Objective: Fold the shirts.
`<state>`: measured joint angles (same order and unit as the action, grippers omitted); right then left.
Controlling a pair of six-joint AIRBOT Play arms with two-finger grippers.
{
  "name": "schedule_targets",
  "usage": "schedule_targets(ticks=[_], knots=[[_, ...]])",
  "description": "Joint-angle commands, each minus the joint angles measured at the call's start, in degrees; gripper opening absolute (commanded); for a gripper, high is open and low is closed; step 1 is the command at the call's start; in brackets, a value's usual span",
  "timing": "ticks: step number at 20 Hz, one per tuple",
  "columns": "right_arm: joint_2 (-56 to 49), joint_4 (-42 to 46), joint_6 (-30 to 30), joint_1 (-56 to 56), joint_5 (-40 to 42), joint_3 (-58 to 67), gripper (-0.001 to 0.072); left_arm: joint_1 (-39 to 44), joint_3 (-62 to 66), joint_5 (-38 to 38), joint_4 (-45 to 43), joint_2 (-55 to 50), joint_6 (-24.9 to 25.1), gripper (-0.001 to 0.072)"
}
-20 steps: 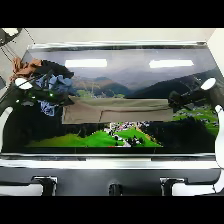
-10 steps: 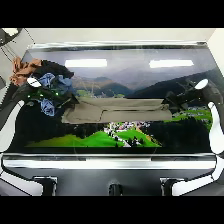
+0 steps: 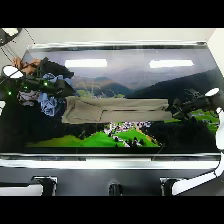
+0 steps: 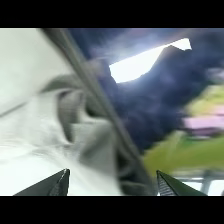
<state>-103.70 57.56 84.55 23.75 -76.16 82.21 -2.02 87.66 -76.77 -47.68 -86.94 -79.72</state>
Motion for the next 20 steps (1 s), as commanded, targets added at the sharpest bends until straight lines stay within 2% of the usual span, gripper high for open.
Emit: schedule_targets(ticks=[1,2,3,4,5,6,7,8,9,11,14,16,20], knots=[[-2.49,-7.5,-0.37,-3.06,6.67,-0.63,0.0646,3.32,0.07,0.28,1.68,4.02,0.9,0.0532],[-2.45,-7.93,-0.28,-4.37,9.6,-0.63,0.0594,4.7,0.07,0.28,1.68,4.17,0.9,0.0532],[-2.29,-8.66,-0.33,-5.57,11.96,-0.59,0.0403,6.36,0.04,0.31,1.66,4.04,0.9,0.0531],[-1.99,-9.11,-0.33,-6.4,13.77,-0.57,0.0178,7.98,-0.07,0.87,1.64,3.74,0.9,0.0531],[-1.2,-9.14,-0.37,-6.86,13.9,-0.57,0.0046,9.84,-0.66,2.6,1.64,3.58,0.9,0.0529],[0.0,-9.16,-0.96,-6.86,13.4,-0.57,0.0044,11.61,-1.66,5.11,1.64,3.41,0.63,0.05],[1.92,-8.98,-1.81,-6.86,12.41,-0.57,0.0044,13.64,-3.1,8.55,1.64,3.13,-0.33,0.0346],[4.13,-8.81,-3.48,-6.86,10.64,-0.57,0.0043,15.69,-4.57,11.93,1.64,2.6,-1.29,0.0137],[6.99,-8.81,-4.68,-6.86,8.07,-0.59,0.0043,18.03,-6.12,15.54,1.66,1.66,-2.38,0.0025],[13.05,-8.83,-4.9,-6.86,3.74,-0.59,0.0043,22.49,-8.17,20.09,1.66,-1.46,-7.43,0.0025],[22.29,-8.87,-4.85,-6.86,-1.09,-0.59,0.0043,27.93,-8.26,23.98,4.48,-7.72,-10.34,0.0025],[28.06,-8.85,-4.87,-6.86,-3.37,-0.59,0.0043,30.16,-8.24,26.97,12.81,-11.34,-9.99,0.0025],[37.4,-8.92,-4.22,-6.86,-7.58,-0.59,0.0044,33.73,-6.71,28.39,31.06,-17.16,-2.16,0.0024]])
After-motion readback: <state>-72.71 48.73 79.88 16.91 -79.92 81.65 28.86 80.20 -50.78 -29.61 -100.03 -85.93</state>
